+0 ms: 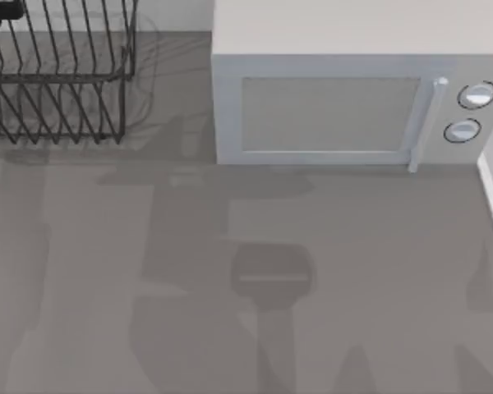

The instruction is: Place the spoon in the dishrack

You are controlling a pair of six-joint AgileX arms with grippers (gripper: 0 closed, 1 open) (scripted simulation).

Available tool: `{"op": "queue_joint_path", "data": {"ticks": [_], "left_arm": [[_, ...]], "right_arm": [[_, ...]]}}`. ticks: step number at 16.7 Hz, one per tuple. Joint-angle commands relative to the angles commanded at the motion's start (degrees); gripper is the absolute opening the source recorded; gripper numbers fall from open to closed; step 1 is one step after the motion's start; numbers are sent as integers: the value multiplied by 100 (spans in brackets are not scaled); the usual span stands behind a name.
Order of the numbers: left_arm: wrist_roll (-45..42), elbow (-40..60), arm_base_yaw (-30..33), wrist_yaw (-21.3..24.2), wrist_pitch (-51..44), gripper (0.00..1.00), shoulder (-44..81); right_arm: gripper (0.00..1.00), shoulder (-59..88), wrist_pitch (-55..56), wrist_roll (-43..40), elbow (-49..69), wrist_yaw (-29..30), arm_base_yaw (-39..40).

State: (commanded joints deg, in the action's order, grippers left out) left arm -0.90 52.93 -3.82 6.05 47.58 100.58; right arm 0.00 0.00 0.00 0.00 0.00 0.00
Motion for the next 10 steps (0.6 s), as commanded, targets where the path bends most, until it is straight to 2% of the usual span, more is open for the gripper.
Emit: {"op": "queue_joint_path", "data": {"ticks": [10], "left_arm": [[0,0,0,0,0,98,0]], "right_arm": [[100,0,0,0,0,0,0]]}}
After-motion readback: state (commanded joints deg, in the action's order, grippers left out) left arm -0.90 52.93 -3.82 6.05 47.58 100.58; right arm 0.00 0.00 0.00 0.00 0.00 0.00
